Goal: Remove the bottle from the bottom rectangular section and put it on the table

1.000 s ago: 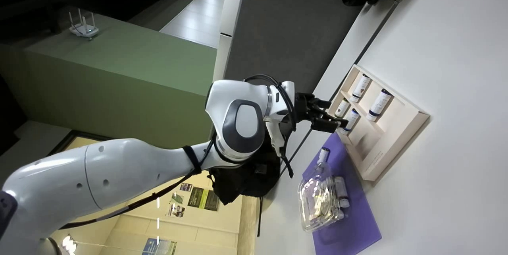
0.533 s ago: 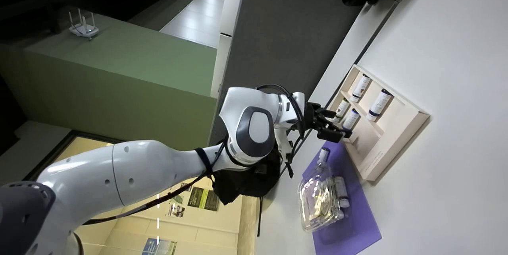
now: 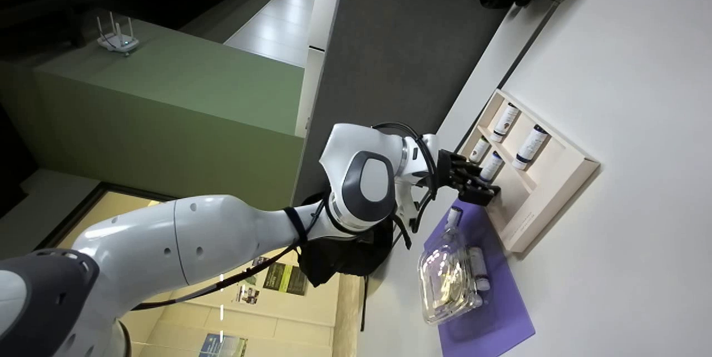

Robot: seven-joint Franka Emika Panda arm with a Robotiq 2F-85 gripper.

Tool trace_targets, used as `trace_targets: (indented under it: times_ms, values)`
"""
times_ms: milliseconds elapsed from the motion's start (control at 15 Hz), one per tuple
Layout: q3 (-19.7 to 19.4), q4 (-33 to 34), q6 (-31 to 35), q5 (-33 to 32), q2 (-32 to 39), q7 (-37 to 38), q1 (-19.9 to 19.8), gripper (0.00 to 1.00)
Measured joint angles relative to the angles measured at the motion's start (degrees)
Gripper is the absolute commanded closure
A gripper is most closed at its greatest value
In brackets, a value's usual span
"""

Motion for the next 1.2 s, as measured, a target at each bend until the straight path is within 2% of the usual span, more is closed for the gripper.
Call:
trace_targets:
  times_ms: [267, 533, 733, 1000, 1200]
  values:
    - [0.03, 0.99, -0.50, 0.00, -0.02, -0.02, -0.10, 0.87]
    - [0.27, 1.54, -0.91, 0.00, -0.77, -0.18, -0.37, 0.87]
    - [1.00, 1.57, -1.27, 0.02, -4.16, -0.87, -0.75, 0.87]
    - [4.57, 2.01, -4.81, 0.30, -9.36, -4.84, -1.57, 0.87]
    - [7.85, 3.44, -7.99, 1.29, -9.48, -9.35, -1.55, 0.87]
